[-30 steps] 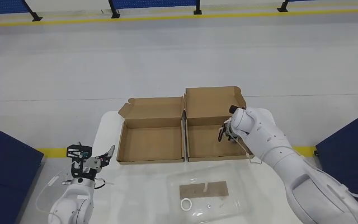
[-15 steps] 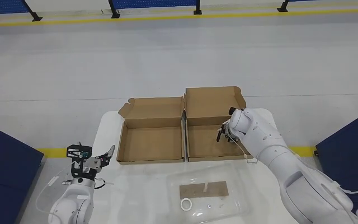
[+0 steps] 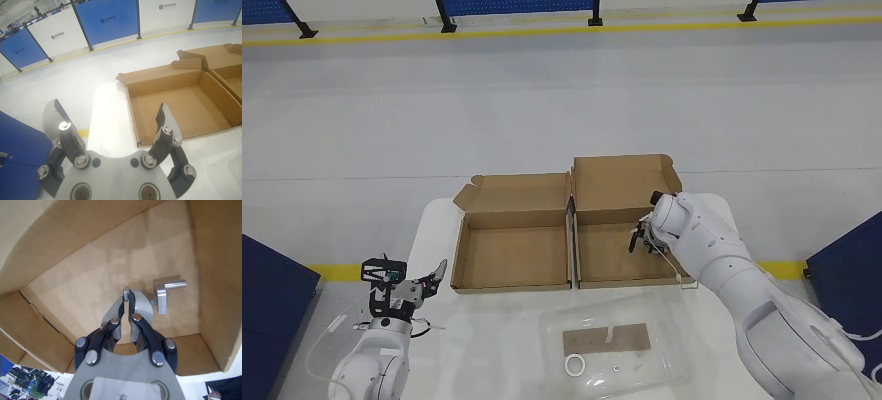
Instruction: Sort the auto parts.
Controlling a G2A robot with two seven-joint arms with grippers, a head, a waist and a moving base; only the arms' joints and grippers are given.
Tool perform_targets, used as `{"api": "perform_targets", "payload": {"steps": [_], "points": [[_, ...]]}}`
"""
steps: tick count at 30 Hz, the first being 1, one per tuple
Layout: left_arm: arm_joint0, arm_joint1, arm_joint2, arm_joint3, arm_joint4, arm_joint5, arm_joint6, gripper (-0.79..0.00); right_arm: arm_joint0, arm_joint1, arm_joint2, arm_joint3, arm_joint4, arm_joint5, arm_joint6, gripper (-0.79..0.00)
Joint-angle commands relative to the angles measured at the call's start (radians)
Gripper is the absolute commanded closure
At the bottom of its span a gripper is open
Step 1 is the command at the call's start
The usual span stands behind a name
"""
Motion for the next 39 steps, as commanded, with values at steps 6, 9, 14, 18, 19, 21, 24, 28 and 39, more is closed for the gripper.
{"api": "perform_targets", "payload": {"steps": [6, 9, 14, 18, 19, 21, 24, 28, 39], "points": [[0.0, 0.0, 0.0, 0.0, 0.0, 0.0, 0.0, -0.785, 0.007, -0.007, 0.018, 0.011, 0.01, -0.036, -0.007, -0.785], [0.0, 0.0, 0.0, 0.0, 0.0, 0.0, 0.0, -0.785, 0.011, -0.004, 0.031, 0.001, 0.012, -0.046, -0.008, -0.785], [0.0, 0.0, 0.0, 0.0, 0.0, 0.0, 0.0, -0.785, 0.014, 0.013, 0.069, -0.057, 0.018, -0.061, 0.007, -0.785], [0.0, 0.0, 0.0, 0.0, 0.0, 0.0, 0.0, -0.785, 0.005, 0.043, 0.115, -0.14, 0.011, -0.064, 0.035, -0.785], [0.0, 0.0, 0.0, 0.0, 0.0, 0.0, 0.0, -0.785, -0.001, 0.052, 0.128, -0.167, 0.006, -0.06, 0.046, -0.785], [0.0, 0.0, 0.0, 0.0, 0.0, 0.0, 0.0, -0.785, -0.009, 0.062, 0.139, -0.199, -0.001, -0.056, 0.061, -0.785], [0.0, 0.0, 0.0, 0.0, 0.0, 0.0, 0.0, -0.785, -0.009, 0.062, 0.139, -0.199, -0.001, -0.056, 0.061, -0.785], [0.0, 0.0, 0.0, 0.0, 0.0, 0.0, 0.0, -0.785, -0.009, 0.062, 0.139, -0.199, -0.001, -0.056, 0.061, -0.785], [0.0, 0.0, 0.0, 0.0, 0.0, 0.0, 0.0, -0.785, -0.047, 0.117, 0.216, -0.432, -0.07, -0.177, 0.137, -0.785]]}}
